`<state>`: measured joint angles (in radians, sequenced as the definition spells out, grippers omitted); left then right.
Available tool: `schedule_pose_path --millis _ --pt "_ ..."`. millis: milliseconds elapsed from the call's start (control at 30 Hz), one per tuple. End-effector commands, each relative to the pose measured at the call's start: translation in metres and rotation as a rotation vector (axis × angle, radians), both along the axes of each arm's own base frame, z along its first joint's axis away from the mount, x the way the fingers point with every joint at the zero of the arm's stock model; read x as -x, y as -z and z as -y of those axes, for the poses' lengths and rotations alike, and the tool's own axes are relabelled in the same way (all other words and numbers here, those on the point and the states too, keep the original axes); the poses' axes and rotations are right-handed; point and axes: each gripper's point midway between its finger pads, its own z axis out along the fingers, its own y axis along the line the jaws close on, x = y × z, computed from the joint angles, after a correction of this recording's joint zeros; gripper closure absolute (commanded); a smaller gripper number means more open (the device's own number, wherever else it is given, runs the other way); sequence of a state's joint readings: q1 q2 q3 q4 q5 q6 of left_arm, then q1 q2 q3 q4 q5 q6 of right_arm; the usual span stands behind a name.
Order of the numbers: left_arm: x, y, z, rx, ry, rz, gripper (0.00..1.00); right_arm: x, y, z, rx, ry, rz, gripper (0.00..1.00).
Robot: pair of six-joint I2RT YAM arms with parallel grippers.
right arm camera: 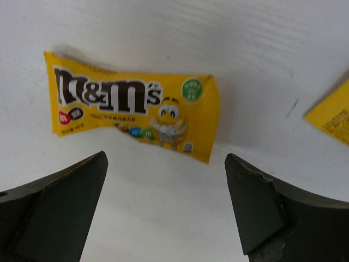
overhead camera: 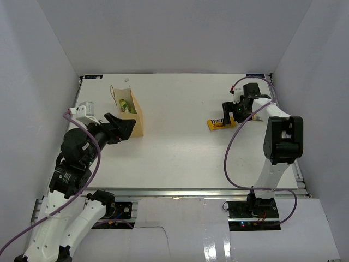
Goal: Place the snacks into the paper bag
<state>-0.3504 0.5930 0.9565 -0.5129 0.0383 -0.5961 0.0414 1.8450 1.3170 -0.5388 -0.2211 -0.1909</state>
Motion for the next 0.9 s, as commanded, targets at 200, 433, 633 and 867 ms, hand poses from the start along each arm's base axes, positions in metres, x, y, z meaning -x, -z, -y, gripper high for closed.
schedule_pose_path --millis 200,433,633,867 --pt "0.012 -0.015 -0.001 0.039 0.013 0.044 0.02 -0.042 0.017 -0.001 0.003 -0.017 0.017 0.06" --pt "0.008 -0.013 0.003 0.038 0.022 0.025 0.02 -0.041 0.035 -0.007 -0.036 -0.051 -0.015 0.0" --pt "0.005 -0.011 0.006 0.034 0.031 0.013 0.02 -0.03 0.043 -0.008 -0.083 -0.055 -0.05 0.5" --pt "0.005 -0.014 0.004 0.033 0.027 0.023 0.02 -0.024 0.021 -0.012 -0.199 -0.074 -0.014 0.85"
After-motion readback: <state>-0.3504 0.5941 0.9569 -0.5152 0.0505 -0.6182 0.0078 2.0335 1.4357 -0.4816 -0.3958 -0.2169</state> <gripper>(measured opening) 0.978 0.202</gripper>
